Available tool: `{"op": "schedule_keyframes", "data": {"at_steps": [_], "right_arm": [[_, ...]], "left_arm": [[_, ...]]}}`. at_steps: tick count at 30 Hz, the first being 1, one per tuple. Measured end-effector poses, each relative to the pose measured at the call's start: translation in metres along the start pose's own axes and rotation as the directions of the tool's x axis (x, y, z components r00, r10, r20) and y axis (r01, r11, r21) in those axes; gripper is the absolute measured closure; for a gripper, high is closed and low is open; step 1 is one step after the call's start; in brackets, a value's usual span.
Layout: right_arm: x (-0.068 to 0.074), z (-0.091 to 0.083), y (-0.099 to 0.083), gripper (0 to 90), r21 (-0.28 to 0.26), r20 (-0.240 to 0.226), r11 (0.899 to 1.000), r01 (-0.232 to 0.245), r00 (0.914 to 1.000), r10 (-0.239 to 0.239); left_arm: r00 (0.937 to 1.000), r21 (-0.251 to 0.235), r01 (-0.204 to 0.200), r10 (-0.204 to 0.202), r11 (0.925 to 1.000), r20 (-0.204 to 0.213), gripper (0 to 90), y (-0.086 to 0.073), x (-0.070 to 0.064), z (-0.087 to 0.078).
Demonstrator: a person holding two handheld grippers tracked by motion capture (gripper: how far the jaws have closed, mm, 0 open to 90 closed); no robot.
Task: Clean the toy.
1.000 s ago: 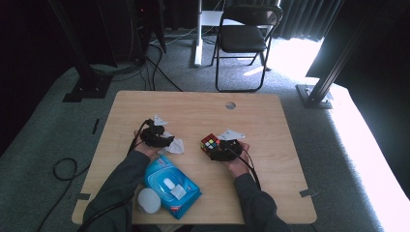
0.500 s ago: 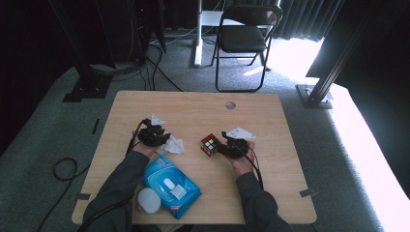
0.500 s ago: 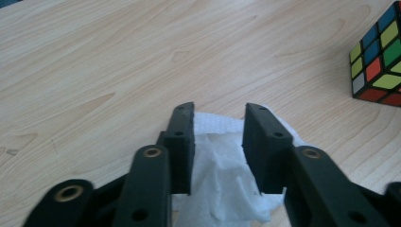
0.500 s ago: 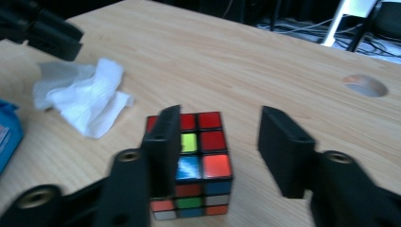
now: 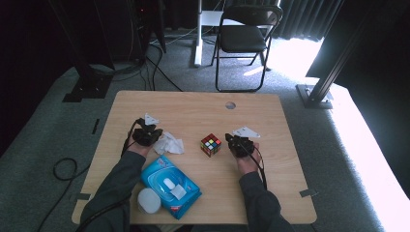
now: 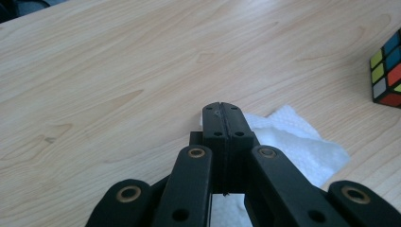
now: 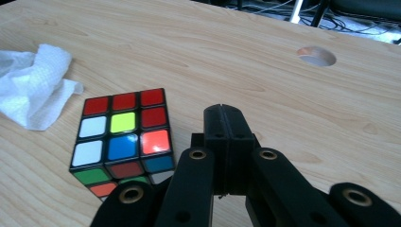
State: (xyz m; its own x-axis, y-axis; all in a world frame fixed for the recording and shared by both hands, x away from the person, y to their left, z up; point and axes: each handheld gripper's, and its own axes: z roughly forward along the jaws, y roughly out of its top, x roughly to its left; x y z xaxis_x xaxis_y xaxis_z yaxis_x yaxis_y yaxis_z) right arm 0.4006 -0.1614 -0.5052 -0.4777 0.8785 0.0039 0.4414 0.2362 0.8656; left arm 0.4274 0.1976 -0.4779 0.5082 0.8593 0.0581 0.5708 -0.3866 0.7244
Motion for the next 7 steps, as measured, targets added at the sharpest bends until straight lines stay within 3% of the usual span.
{"op": "schedule_keyframes", "data": {"at_steps": [7], "right_arm": [[-0.0066, -0.0015, -0.0027, 90.0, 0.001, 0.014, 1.000, -0.009, 0.9999, 0.009]], "left_arm": [[0.9996, -0.017, 0.027, -0.027, 0.9995, -0.010, 90.0, -0.0024, 0.0096, -0.0065]]}}
